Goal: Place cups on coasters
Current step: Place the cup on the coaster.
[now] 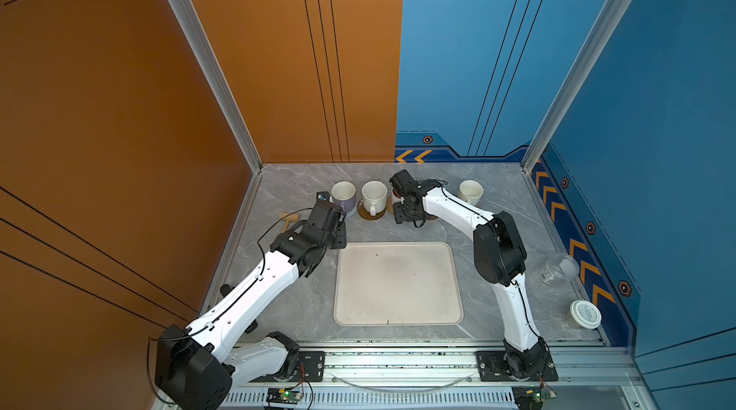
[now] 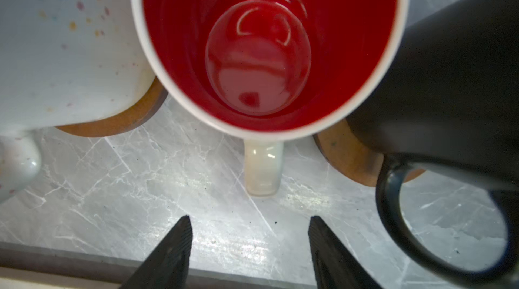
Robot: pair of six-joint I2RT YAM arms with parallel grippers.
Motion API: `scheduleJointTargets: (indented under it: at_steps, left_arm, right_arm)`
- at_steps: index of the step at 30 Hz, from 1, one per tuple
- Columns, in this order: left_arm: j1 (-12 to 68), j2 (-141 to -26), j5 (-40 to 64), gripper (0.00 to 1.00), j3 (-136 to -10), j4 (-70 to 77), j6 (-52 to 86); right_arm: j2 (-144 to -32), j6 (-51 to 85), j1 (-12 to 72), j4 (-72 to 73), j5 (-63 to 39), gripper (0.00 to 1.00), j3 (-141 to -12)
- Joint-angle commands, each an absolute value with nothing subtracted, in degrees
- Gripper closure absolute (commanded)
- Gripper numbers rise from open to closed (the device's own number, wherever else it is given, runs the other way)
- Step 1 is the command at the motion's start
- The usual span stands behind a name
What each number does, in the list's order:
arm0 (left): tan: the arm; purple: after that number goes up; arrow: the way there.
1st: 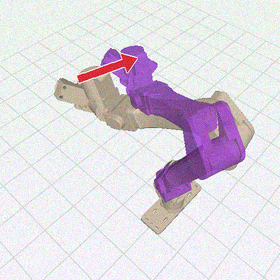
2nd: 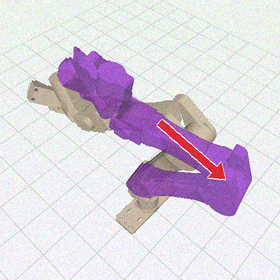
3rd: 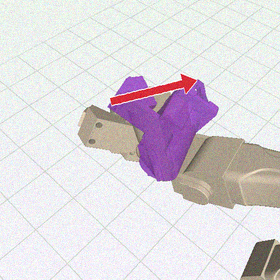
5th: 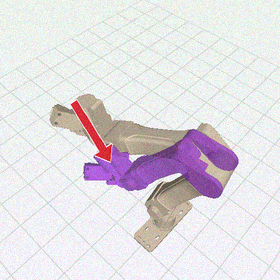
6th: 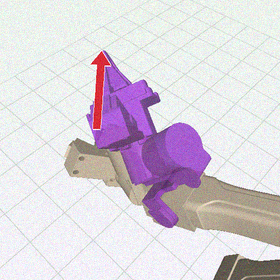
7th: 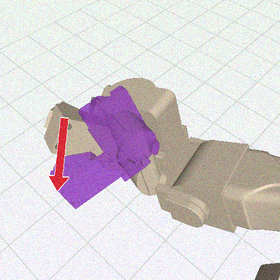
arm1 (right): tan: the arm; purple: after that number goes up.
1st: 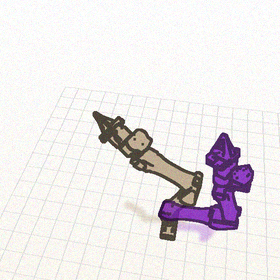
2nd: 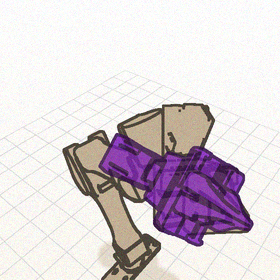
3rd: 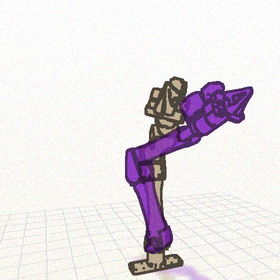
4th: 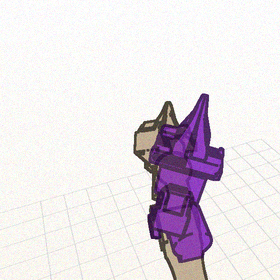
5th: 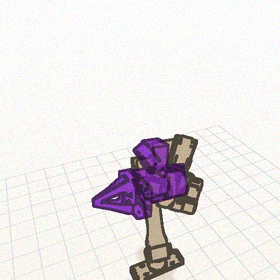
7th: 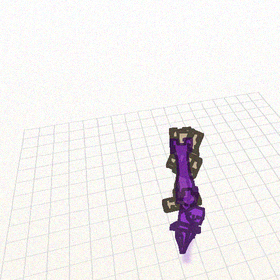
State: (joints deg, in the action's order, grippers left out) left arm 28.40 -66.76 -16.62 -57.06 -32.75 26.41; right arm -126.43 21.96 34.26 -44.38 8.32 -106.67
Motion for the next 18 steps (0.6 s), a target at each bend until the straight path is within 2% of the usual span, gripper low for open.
scheduleJointTargets:
  at_steps: [1,18]
  left_arm:
    - [27.9,-65.6,-15.7,0.44,-55.9,-33.0,26.6]
    - [28.2,-62.5,-16.8,0.44,-53.6,-33.0,27.1]
  right_arm:
    - [-122.3,23.4,35.2,-44.7,10.1,0.35,-104.3]
    - [-103.9,27.2,39.8,-37.9,10.1,0.34,-84.0]
